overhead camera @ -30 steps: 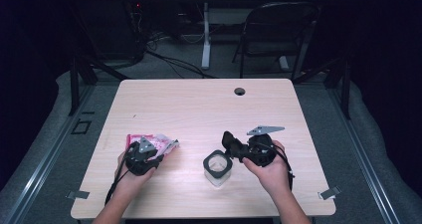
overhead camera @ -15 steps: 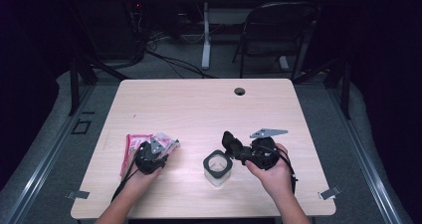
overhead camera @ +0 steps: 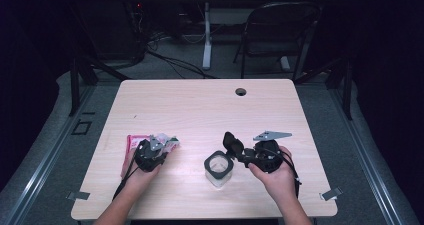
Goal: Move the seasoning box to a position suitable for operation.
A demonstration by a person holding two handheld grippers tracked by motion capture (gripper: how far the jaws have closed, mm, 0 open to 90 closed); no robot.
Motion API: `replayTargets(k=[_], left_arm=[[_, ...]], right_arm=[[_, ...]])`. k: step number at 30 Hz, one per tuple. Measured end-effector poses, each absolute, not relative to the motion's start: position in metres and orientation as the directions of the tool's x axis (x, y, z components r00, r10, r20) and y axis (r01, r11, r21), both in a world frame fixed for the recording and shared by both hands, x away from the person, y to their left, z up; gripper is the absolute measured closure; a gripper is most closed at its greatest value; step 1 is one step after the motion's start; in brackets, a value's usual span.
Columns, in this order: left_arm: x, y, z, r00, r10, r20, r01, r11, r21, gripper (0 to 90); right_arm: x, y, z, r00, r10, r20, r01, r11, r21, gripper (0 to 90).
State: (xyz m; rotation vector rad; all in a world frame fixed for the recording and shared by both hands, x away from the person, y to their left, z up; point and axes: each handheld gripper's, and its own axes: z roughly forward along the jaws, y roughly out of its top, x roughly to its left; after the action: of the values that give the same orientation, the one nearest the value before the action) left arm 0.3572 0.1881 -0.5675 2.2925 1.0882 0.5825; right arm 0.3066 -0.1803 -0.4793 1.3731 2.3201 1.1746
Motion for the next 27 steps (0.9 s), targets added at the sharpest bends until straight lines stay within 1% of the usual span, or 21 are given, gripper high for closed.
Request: replayTargets(k=[6, 15, 27], left_arm=[[0.359, 0.192, -0.565, 0.579, 0.807, 0.120, 0.584, -0.513, 0.629, 77.2], [0.365, 0.204, -0.562, 0.570, 0.821, 0.007, 0.624, -0.438, 0.647, 88.6], [0.368, 0.209, -0.558, 0.579, 0.815, -0.043, 0.641, -0.422, 0.642, 90.0]], right_arm=[[0.306, -0.181, -0.479, -0.549, 0.809, 0.211, 0.649, 0.253, 0.718, 61.9], [0.305, -0.182, -0.480, -0.544, 0.813, 0.210, 0.652, 0.252, 0.715, 61.8], [0.305, -0.184, -0.480, -0.540, 0.815, 0.212, 0.654, 0.247, 0.715, 61.7]])
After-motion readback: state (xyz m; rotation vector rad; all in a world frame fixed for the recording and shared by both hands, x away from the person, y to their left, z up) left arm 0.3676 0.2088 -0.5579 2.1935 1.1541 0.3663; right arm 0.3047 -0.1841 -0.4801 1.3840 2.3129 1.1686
